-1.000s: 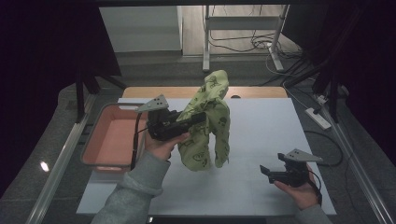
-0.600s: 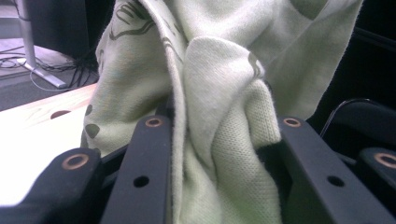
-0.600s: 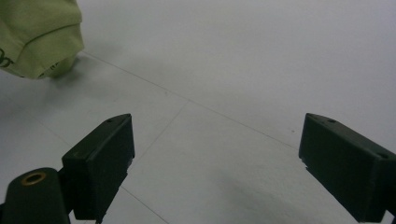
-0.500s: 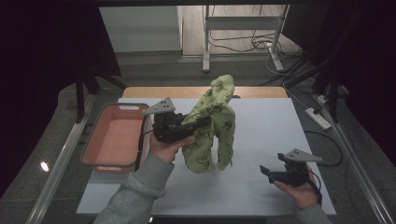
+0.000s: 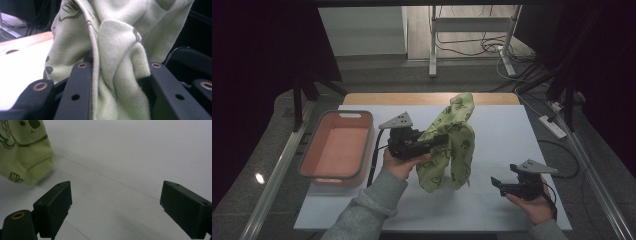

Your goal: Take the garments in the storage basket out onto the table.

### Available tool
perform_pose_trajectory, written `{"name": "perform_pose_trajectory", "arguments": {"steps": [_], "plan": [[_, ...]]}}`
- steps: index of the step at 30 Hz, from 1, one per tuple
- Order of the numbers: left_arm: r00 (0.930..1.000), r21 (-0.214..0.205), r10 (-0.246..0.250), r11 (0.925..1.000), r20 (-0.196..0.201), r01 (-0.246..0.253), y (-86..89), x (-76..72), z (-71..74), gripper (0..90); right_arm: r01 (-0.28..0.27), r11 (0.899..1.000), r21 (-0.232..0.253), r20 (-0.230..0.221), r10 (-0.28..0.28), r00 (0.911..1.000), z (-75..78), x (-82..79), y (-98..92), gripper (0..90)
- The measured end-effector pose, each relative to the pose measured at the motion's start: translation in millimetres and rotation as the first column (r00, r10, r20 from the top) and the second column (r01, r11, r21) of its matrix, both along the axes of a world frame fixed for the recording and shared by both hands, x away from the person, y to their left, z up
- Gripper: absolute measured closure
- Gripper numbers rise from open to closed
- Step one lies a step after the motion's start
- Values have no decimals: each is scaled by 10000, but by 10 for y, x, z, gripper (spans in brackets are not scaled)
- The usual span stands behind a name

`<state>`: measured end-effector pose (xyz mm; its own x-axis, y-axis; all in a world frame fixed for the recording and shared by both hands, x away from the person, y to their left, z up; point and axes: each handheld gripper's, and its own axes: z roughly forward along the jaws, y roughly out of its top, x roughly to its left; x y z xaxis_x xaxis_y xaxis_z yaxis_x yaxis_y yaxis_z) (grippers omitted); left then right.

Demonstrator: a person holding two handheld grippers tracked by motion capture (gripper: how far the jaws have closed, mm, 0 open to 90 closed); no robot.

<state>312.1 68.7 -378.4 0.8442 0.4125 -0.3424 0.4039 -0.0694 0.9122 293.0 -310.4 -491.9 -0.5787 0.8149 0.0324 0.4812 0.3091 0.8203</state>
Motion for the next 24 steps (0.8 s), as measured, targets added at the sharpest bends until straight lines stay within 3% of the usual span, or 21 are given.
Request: {"name": "perform_pose_trajectory", "arguments": {"steps": [12,24], "plan": [[9992,303,-273,9991,-297,282,-129,10,-148,702,11,10000,15,45,-11,10000,2,1,-4,113],[9947,930,-421,9944,-940,508,-215,98,-383,699,4,10000,-4,61,-4,10000,1,-1,-6,113]]}}
